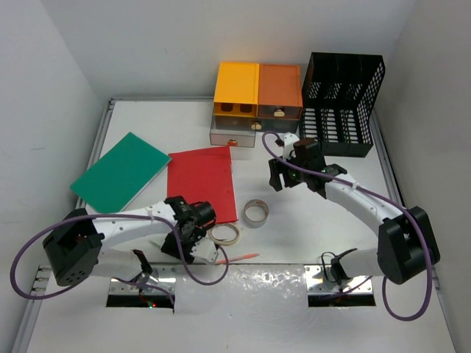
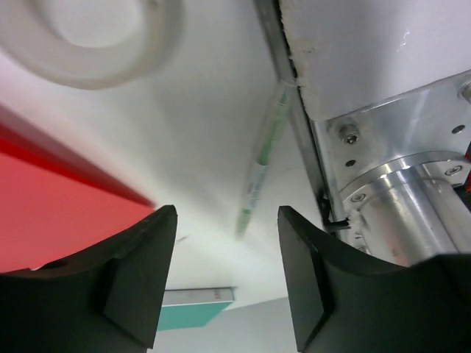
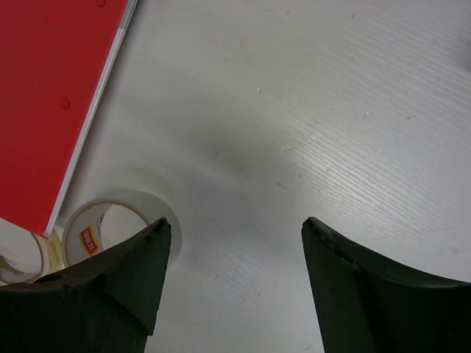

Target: Organize the desk

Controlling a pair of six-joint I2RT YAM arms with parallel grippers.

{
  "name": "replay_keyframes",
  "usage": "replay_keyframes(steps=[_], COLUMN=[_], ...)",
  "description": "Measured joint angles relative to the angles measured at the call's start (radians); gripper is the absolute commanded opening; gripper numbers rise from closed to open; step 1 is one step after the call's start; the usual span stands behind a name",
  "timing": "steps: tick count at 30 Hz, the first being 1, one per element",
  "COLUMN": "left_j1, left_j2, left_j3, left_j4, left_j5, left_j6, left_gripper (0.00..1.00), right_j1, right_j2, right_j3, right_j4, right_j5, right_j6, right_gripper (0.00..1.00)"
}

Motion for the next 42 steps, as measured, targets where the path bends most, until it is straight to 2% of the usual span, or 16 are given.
replay_keyframes(steps=[7, 33, 42], left_j1=[0.0, -0.025, -0.024], left_j2=[0.067, 0.281, 0.22], left_j3=[-0.027, -0.055, -0.043], left_j4=[0.027, 0.107, 0.183], left_j5=[-0.051, -0.264, -0.193], left_j6=[-0.088, -0.077, -0.069], left_gripper=[1.0, 1.0, 1.0], right_j1=[0.019, 0.027, 0.027], right_j2=[0.001, -0.022, -0.029], right_j3=[0.0, 0.066, 0.071], right_j4=[0.0, -0.094, -0.108], right_j5=[0.003, 0.119, 0.182], right_j6=[0.014, -0.063, -0.097], right_gripper=[0.71, 0.74, 0.75])
